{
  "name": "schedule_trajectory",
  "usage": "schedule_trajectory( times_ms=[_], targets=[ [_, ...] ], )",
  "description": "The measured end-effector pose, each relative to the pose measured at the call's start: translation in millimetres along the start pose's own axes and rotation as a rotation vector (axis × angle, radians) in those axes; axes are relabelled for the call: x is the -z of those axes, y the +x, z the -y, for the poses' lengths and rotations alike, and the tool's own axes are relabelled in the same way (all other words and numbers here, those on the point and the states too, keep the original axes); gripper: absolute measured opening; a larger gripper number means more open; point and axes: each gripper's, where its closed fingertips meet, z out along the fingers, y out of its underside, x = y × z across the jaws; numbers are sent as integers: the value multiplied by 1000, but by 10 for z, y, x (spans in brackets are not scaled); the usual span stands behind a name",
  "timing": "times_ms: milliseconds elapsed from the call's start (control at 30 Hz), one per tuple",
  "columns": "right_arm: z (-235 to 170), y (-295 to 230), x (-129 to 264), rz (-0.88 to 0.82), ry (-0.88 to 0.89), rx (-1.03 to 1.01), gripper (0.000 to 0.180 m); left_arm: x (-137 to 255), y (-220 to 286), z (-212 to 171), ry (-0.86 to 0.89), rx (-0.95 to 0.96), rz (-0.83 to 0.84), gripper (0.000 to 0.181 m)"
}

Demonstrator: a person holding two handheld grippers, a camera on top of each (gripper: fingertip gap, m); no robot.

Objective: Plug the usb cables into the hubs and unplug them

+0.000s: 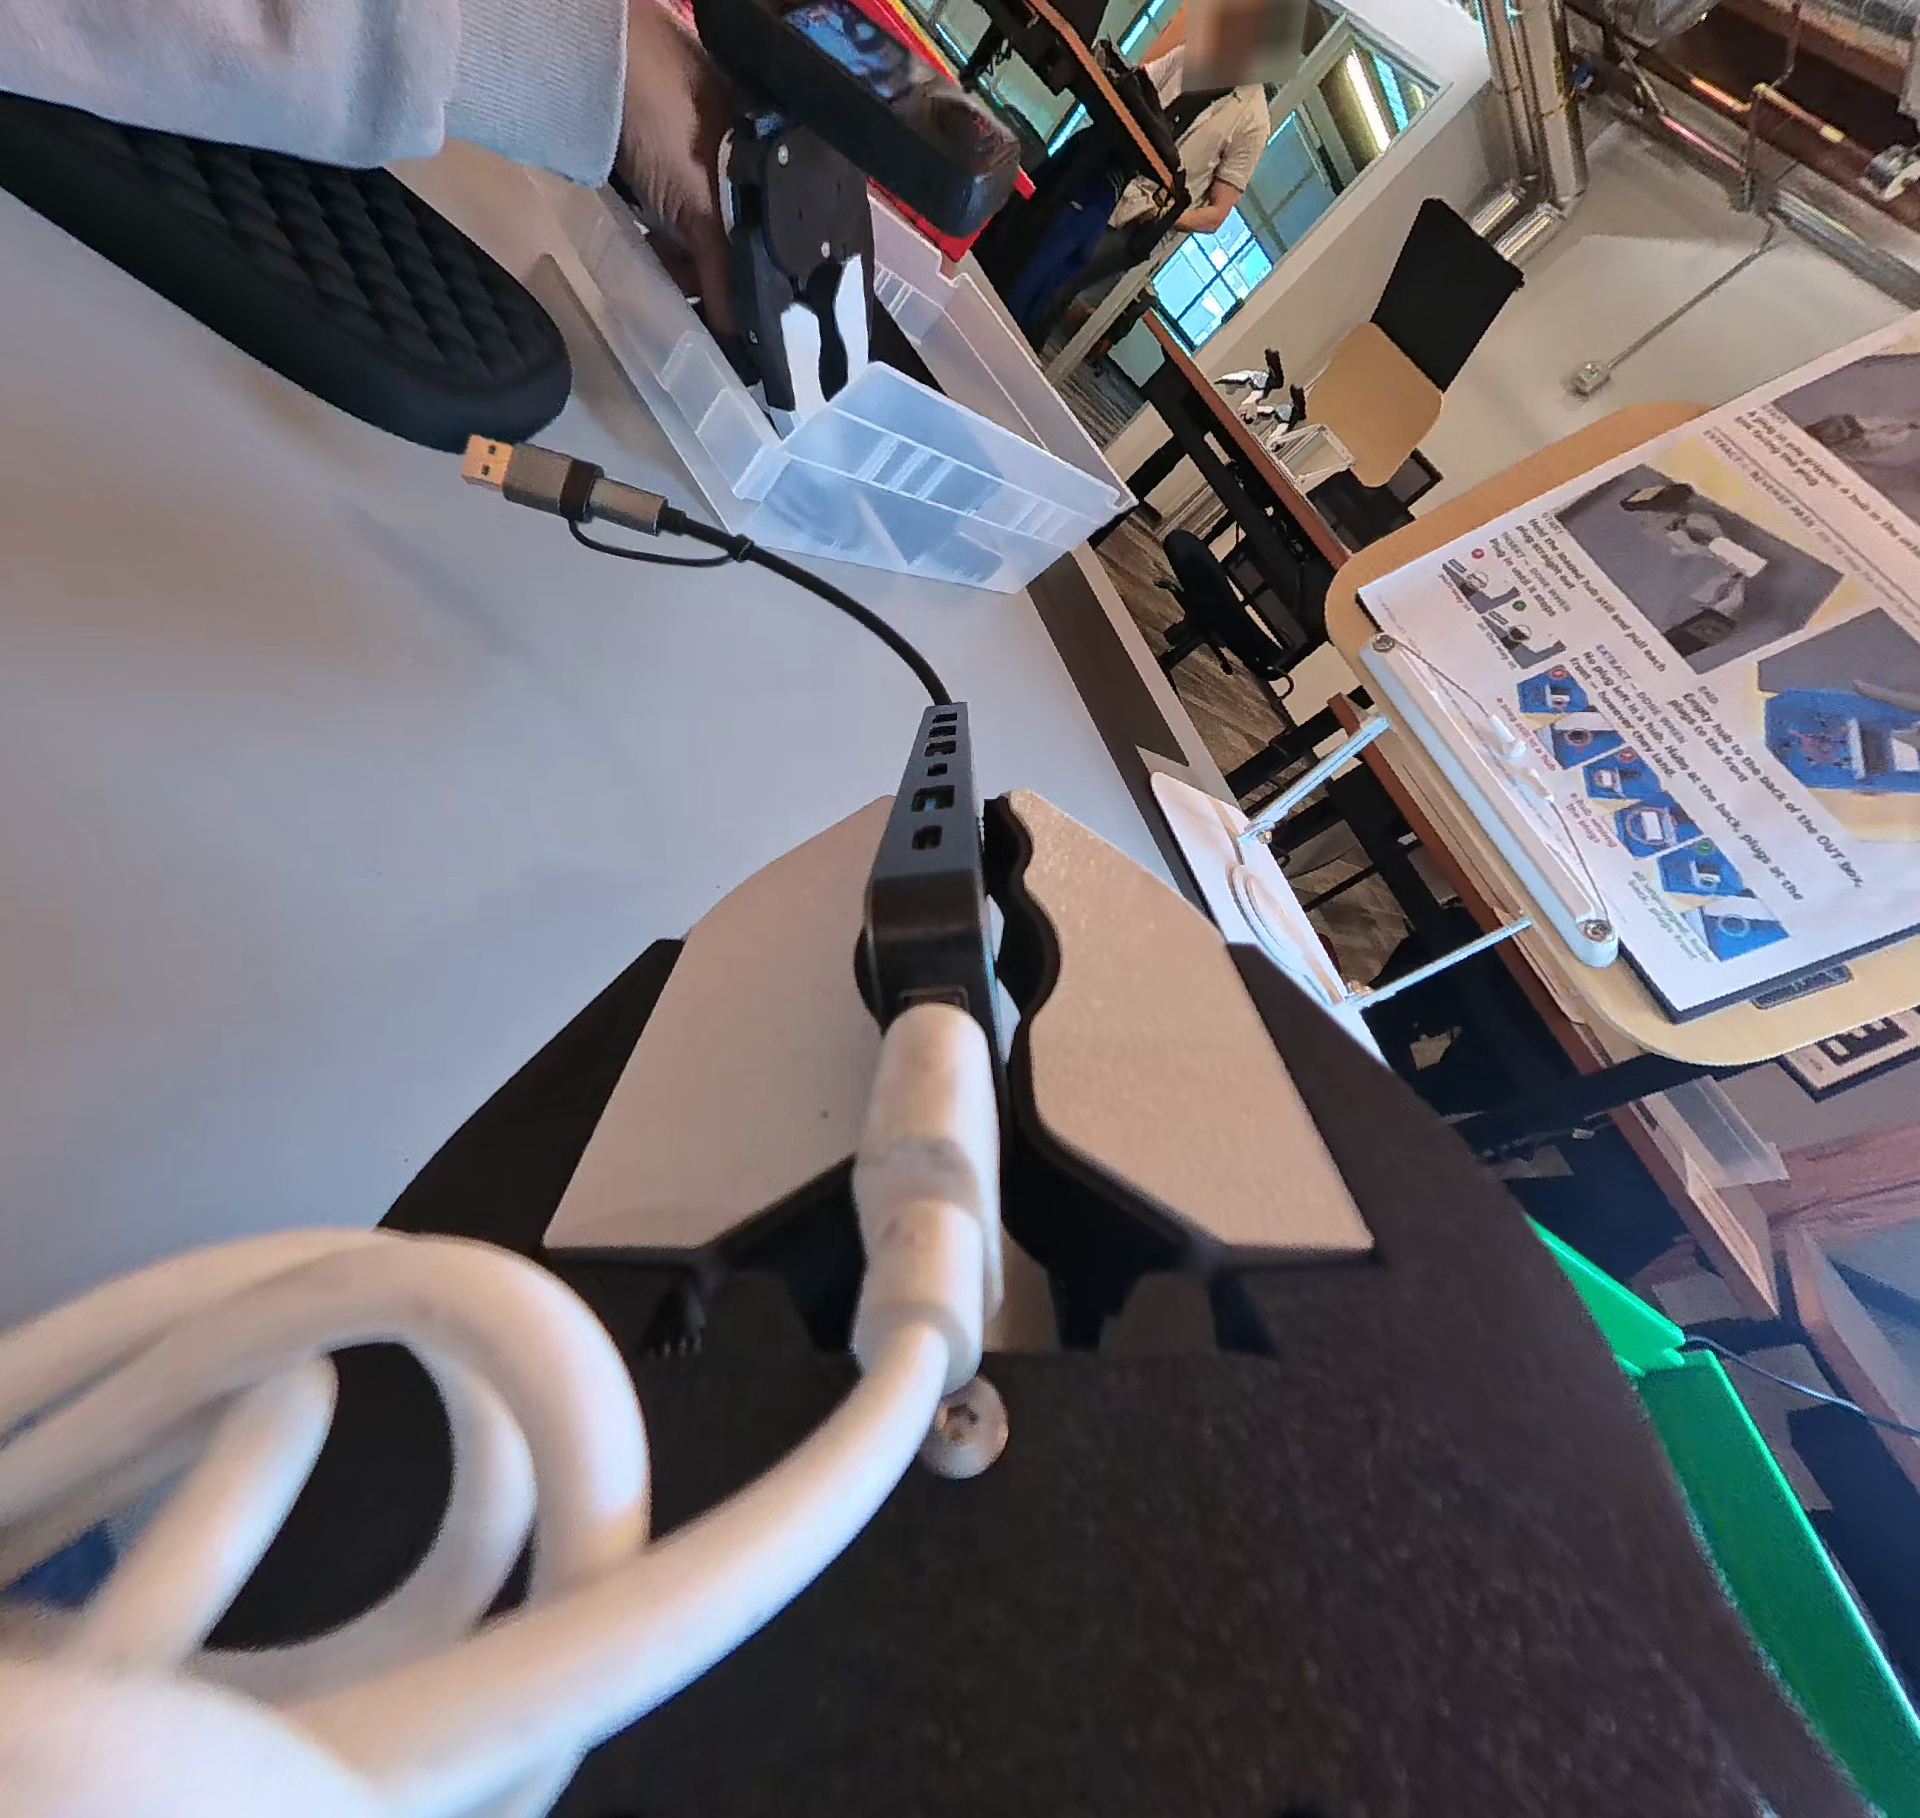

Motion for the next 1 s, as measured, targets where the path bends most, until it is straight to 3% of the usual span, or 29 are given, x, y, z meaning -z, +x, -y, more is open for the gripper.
schedule_trajectory(
  times_ms=[33, 167, 333, 467, 700, 800, 900, 1000],
  targets=[
    [6, 0, -3, -4, 0, -2, 11, -1, -18, 1, 0, -4, 16, 17],
    [-22, 31, -18, -17, -5, -18, 11, 122, -197, 135, 85, 10, 115, 10],
    [-125, 54, -28, -21, -31, -27, 11, 584, -489, 568, 390, 122, 269, 8],
    [-140, 76, -31, -42, -41, -23, 11, 812, -645, 726, 537, 113, 429, 7],
    [-180, 74, -44, -45, -53, -21, 11, 1151, -670, 920, 752, 195, 462, 6],
    [-170, 66, -49, -47, -46, -26, 11, 1449, -552, 1112, 984, 246, 331, 6],
    [-126, 49, -46, -40, -29, -34, 11, 1742, -317, 1311, 1242, 364, 22, 5],
    [-93, 56, -37, -42, -16, -43, 11, 1905, -6, 1459, 1368, 393, -303, 5]
  ],
)
